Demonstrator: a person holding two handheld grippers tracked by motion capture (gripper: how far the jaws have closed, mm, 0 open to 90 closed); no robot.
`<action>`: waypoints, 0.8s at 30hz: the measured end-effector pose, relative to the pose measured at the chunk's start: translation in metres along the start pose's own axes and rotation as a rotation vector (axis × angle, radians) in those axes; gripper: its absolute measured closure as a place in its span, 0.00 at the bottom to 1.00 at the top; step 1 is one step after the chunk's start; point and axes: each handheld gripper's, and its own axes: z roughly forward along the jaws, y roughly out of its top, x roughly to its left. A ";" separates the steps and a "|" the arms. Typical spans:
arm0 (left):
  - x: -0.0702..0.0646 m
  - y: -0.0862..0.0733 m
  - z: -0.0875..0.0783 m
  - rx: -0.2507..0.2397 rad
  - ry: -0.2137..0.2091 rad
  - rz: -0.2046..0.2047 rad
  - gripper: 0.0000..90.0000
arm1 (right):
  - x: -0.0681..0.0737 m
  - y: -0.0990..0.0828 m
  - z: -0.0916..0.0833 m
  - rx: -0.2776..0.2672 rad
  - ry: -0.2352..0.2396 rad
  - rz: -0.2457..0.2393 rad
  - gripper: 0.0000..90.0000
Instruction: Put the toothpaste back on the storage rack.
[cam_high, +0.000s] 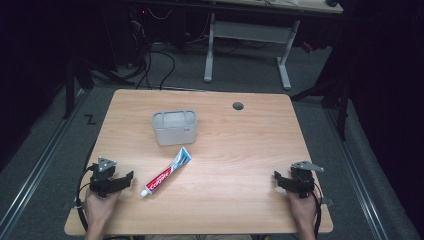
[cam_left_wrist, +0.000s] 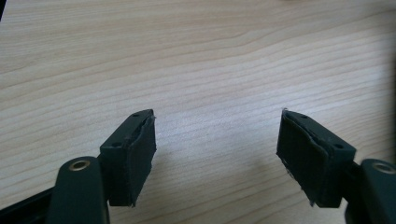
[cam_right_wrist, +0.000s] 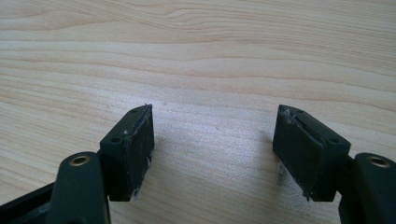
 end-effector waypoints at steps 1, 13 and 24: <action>0.000 0.001 -0.001 -0.006 -0.003 -0.003 0.32 | 0.000 0.000 0.000 0.002 0.000 -0.001 0.32; -0.010 0.007 -0.016 -0.049 0.004 0.021 0.35 | 0.000 0.000 0.000 0.001 0.002 -0.001 0.32; -0.019 0.017 -0.027 -0.028 -0.030 0.029 0.36 | 0.000 0.000 0.000 -0.001 0.002 -0.007 0.32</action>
